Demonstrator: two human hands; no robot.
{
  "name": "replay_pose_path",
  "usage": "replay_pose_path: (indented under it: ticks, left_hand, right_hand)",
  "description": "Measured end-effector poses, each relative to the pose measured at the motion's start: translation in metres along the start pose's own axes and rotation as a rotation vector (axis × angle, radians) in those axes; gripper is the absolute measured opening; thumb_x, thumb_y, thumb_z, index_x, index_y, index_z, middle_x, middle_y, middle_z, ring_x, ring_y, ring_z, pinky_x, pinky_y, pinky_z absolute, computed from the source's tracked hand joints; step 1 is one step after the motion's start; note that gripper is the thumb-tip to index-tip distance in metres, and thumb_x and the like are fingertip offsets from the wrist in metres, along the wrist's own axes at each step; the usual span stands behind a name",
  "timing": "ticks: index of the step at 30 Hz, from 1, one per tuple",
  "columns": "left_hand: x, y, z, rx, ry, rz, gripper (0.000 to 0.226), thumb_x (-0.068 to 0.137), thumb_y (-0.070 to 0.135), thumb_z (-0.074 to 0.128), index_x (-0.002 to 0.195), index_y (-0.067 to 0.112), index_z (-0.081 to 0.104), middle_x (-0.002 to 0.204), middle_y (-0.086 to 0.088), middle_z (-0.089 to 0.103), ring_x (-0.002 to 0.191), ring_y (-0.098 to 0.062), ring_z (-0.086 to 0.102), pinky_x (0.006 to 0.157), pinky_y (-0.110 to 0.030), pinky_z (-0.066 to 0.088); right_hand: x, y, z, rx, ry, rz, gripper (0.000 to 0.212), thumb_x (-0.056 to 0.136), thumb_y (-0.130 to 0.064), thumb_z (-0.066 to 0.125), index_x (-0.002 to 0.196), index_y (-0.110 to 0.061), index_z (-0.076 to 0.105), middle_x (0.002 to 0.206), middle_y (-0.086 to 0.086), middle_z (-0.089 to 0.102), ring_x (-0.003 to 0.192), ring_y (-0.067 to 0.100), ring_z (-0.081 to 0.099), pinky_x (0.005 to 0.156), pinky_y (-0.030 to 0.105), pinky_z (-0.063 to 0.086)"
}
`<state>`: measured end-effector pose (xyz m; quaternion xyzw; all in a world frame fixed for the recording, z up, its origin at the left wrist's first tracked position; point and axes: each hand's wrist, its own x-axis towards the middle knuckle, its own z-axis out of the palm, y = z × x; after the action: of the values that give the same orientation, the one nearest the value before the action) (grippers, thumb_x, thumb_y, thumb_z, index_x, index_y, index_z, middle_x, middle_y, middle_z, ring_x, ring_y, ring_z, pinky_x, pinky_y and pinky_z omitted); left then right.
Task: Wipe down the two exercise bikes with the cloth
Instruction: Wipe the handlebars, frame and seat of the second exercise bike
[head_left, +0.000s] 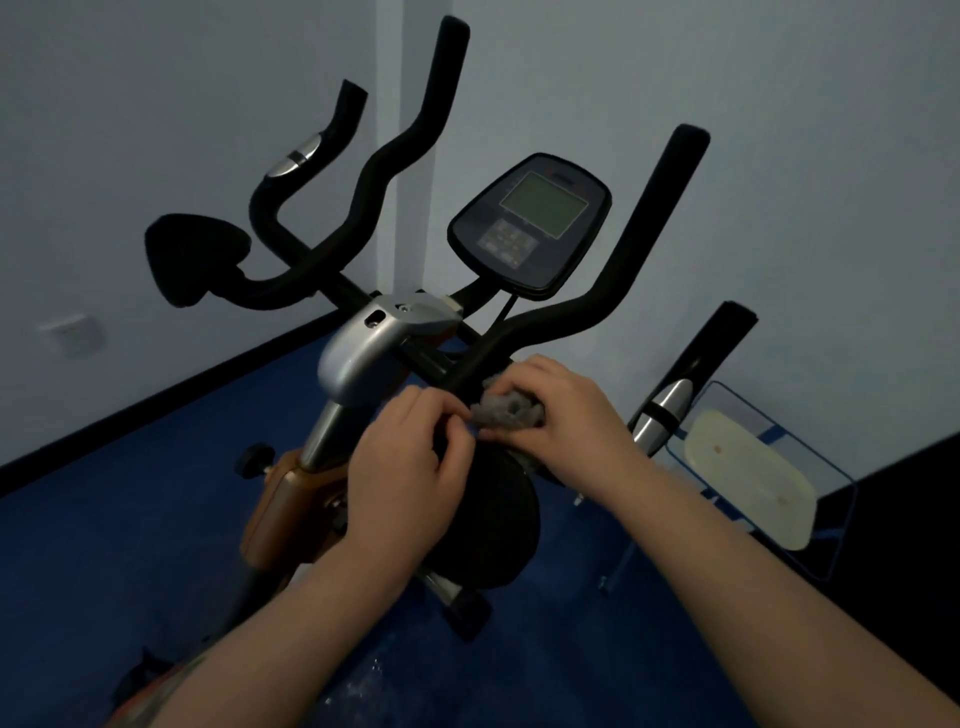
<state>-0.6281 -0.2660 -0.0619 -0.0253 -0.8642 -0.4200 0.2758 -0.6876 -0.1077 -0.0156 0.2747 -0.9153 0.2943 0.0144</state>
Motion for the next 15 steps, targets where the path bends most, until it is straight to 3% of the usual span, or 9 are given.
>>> replay_pose_path:
  ticks: [4, 9, 12, 15]
  left_hand:
    - [-0.002, 0.0, 0.0, -0.01, -0.006, -0.007, 0.018, 0.089, 0.03, 0.042, 0.089, 0.025, 0.058, 0.082, 0.012, 0.054, 0.074, -0.004, 0.051, 0.062, -0.028, 0.046]
    - [-0.001, 0.0, 0.001, 0.008, -0.004, -0.011, 0.02, 0.088, 0.029, 0.042, 0.088, 0.022, 0.06, 0.082, 0.009, 0.056, 0.076, -0.006, 0.052, 0.065, -0.029, 0.046]
    - [0.0, 0.002, -0.001, 0.003, -0.016, -0.006, 0.02, 0.088, 0.029, 0.041, 0.088, 0.022, 0.06, 0.081, 0.009, 0.055, 0.076, -0.005, 0.051, 0.065, -0.031, 0.046]
    - [-0.001, 0.001, -0.001, -0.01, -0.015, -0.001, 0.02, 0.088, 0.029, 0.041, 0.088, 0.022, 0.06, 0.08, 0.009, 0.056, 0.075, -0.007, 0.052, 0.063, -0.033, 0.048]
  right_hand:
    - [-0.019, 0.008, -0.021, -0.026, -0.085, 0.09, 0.026, 0.072, -0.036, 0.083, 0.091, -0.028, 0.067, 0.092, -0.015, 0.059, 0.087, 0.002, 0.056, 0.078, 0.026, 0.047]
    - [0.01, -0.003, 0.007, 0.087, 0.061, 0.193, 0.021, 0.08, -0.036, 0.076, 0.088, -0.022, 0.064, 0.081, -0.006, 0.062, 0.08, 0.011, 0.059, 0.07, 0.031, 0.048]
    - [-0.005, 0.002, 0.005, -0.051, 0.037, 0.15, 0.023, 0.085, -0.039, 0.07, 0.106, -0.028, 0.067, 0.095, -0.006, 0.065, 0.089, 0.01, 0.059, 0.076, 0.027, 0.047]
    - [-0.016, 0.007, -0.005, -0.117, -0.03, 0.19, 0.03, 0.09, -0.044, 0.062, 0.117, -0.032, 0.065, 0.104, -0.005, 0.065, 0.096, 0.012, 0.059, 0.082, 0.034, 0.049]
